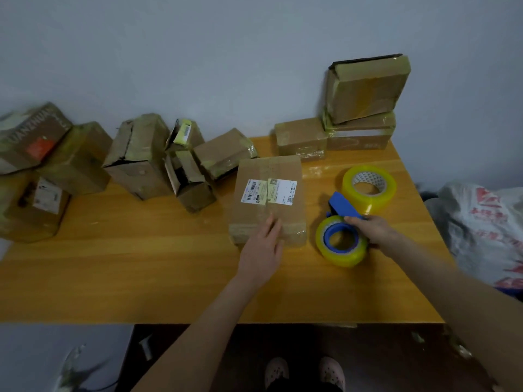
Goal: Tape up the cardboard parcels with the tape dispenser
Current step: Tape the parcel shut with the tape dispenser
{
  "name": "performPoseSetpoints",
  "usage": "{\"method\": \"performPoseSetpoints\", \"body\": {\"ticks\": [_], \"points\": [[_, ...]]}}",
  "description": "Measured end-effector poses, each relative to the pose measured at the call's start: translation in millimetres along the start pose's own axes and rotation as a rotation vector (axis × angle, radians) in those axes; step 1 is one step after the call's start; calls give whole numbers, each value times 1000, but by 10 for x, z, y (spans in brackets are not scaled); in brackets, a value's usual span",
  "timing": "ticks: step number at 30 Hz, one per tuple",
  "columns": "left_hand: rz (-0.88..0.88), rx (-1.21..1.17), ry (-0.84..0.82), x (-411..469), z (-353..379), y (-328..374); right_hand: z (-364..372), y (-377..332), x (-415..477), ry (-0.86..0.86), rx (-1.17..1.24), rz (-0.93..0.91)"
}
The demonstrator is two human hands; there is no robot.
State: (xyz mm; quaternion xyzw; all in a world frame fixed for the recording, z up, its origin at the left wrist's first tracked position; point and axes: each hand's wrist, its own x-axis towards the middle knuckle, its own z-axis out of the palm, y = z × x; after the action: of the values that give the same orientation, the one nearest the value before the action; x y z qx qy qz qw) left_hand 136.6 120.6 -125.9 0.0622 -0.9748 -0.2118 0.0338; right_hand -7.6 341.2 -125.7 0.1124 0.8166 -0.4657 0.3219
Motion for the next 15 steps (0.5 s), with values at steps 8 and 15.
{"method": "performPoseSetpoints", "body": {"ticks": [8,15], "points": [[-552,-409,291,-40,-330,-440,803,-362,-389,187,-422,-467],[-671,-658,222,100,-365,-644,1079,-346,-358,169,-419,-359]]}}
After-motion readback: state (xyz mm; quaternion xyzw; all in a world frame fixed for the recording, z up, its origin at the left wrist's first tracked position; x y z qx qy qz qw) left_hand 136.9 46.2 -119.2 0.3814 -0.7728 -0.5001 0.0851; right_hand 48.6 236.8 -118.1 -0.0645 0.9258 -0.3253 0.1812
